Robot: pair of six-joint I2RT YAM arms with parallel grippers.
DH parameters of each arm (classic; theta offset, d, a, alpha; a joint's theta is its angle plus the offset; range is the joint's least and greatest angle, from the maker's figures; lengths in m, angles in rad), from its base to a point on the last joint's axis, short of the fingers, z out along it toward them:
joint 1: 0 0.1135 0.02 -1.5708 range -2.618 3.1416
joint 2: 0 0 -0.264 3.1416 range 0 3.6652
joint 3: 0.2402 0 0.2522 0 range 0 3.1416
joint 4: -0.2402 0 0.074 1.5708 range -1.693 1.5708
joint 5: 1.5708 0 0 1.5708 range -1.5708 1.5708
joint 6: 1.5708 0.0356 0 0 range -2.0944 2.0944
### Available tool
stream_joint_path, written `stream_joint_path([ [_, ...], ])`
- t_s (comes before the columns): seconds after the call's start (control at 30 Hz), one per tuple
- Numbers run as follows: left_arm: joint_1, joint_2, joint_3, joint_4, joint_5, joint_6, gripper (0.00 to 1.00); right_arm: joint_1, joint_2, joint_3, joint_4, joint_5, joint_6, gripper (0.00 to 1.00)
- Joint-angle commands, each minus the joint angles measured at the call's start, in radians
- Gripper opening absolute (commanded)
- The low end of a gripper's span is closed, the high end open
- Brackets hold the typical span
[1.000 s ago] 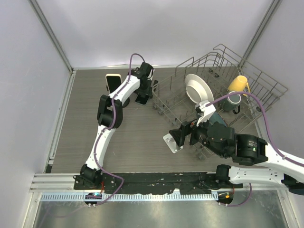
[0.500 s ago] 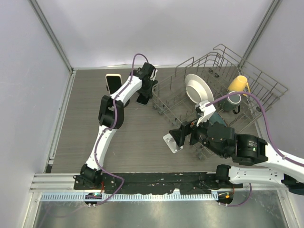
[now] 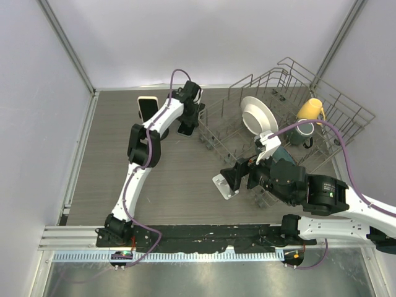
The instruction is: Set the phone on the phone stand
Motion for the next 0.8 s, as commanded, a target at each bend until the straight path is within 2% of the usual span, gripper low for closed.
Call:
stream_joint_path([
  [0.0,0.025,-0.115,0.012,0.080,-0.027,-0.042,0.00,-0.001,-0.006,0.027,0.033,0.005,0.013,0.91],
  [0.27,0.043,-0.202,0.020,0.099,0.028,-0.076,0.00,0.000,-0.010,0.023,0.031,0.013,0.011,0.90],
  [0.53,0.076,-0.408,-0.034,0.148,0.184,-0.181,0.00,0.000,0.003,0.022,0.045,0.014,0.004,0.90],
  [0.63,0.100,-0.524,-0.101,0.212,0.279,-0.227,0.00,-0.003,0.007,0.008,0.063,0.013,0.004,0.90],
  [0.77,0.131,-0.682,-0.263,0.339,0.414,-0.333,0.00,-0.001,0.013,-0.021,0.102,0.030,0.017,0.90],
])
